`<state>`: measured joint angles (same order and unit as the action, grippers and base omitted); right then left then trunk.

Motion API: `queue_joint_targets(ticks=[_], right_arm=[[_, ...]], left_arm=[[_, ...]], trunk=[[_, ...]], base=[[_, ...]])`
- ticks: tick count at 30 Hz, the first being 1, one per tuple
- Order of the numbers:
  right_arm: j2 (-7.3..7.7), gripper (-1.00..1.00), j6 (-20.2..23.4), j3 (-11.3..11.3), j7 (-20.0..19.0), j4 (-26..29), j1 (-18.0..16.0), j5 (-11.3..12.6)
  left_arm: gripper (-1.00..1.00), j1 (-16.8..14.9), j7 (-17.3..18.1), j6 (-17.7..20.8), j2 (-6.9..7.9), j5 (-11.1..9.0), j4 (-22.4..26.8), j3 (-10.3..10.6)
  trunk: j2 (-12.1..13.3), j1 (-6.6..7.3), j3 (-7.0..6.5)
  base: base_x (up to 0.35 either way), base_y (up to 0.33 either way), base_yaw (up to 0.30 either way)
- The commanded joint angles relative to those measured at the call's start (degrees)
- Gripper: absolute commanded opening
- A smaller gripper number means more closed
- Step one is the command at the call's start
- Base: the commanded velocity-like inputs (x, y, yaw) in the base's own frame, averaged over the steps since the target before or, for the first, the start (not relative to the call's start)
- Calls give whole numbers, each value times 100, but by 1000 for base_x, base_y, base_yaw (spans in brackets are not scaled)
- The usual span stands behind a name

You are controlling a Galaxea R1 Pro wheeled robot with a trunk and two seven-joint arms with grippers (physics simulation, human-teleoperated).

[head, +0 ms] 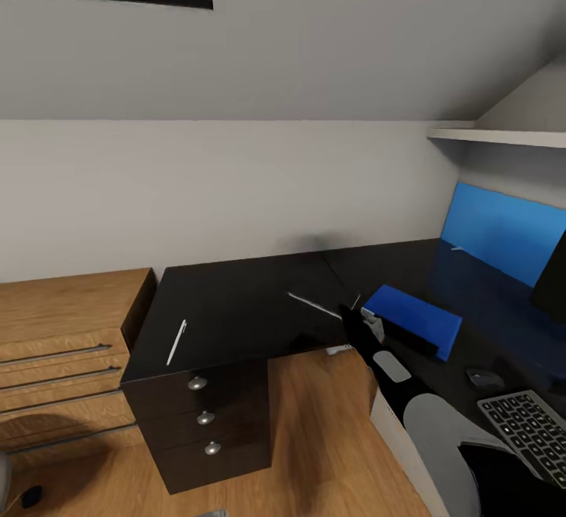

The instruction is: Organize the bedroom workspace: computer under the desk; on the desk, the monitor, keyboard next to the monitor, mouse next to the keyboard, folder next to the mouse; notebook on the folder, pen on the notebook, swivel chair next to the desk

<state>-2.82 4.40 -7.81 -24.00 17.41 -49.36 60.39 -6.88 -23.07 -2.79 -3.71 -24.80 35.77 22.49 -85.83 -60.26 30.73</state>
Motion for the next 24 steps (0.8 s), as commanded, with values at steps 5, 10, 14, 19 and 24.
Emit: queue_joint_targets(ticks=[5,10,14,19,24], right_arm=[[171,-100,62,-72,-20,96,-3,55],[382,-100,81,-100,-18,185,-3,66],[508,-100,94,-112,-3,230,-3,69],[529,-100,91,-151,-42,285,-3,106],[534,-100,78,-275,-70,319,-3,316]], left_arm=[[100,-6,-28,-29,9,-60,-7,42],[100,-6,-24,-27,10,-66,-30,37],[100,-6,-29,-28,17,-71,-42,29],[100,-6,-25,-28,19,-76,-44,14],[100,-6,-23,-28,19,-71,-44,6]], trunk=[[-3,0,6],[-3,0,6],[-3,0,6],[-3,0,6],[-3,0,6]], base=[[0,0,0],[0,-7,0],[28,-203,0],[71,-287,0],[71,-290,0]])
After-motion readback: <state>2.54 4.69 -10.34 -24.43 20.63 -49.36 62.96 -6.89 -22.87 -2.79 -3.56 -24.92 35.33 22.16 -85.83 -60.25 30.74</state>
